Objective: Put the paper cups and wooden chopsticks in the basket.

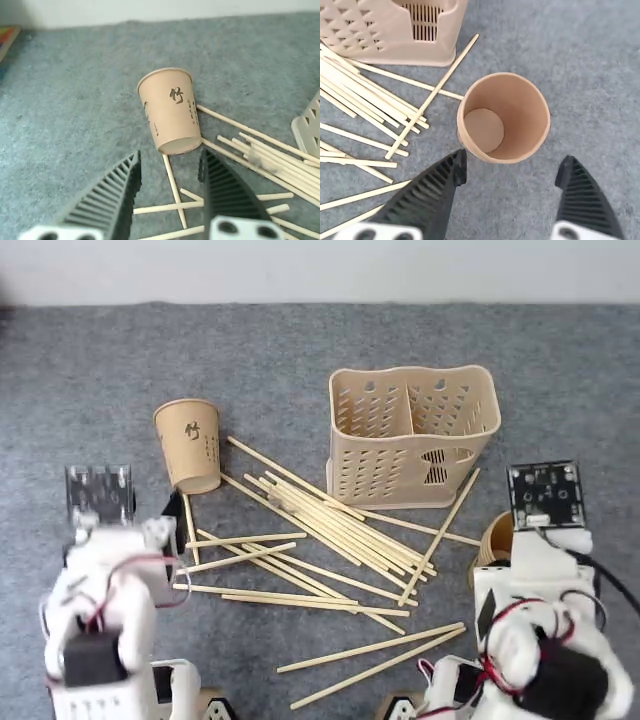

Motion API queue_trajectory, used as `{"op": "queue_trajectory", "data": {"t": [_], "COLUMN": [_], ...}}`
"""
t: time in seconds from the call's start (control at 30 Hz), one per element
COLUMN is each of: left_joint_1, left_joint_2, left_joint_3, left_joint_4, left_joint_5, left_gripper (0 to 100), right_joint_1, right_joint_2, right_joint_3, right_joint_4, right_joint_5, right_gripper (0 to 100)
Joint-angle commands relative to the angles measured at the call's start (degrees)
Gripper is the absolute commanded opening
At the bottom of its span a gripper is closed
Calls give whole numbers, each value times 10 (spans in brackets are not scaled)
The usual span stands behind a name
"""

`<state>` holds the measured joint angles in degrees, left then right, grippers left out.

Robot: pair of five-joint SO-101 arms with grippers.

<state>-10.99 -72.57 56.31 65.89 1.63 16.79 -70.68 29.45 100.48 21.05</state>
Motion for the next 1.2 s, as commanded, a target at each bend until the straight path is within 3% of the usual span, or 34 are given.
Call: {"op": "queue_trajectory", "data": {"t": [0.0, 0.13, 0.3, 0.67, 1.0, 1.17], "left_joint_1": [3, 4, 1, 0, -4, -12], "left_joint_2": [193, 380, 608, 1051, 1346, 1409], "left_joint_3": [-134, -263, -447, -891, -1261, -1350], "left_joint_4": [4, 13, 76, 200, 336, 347], "left_joint_5": [-4, -4, -4, -5, -5, -5], "left_gripper": [185, 204, 315, 333, 332, 331], "right_joint_1": [-6, -40, -51, -51, -51, -51], "right_joint_2": [-36, -72, -111, -138, -138, -138], "right_joint_3": [1, 6, 39, 80, 80, 80], "right_joint_4": [18, 19, 19, 19, 19, 19], "right_joint_5": [-4, -4, -4, -2, -2, -2], "right_gripper": [165, 85, 84, 84, 84, 84]}}
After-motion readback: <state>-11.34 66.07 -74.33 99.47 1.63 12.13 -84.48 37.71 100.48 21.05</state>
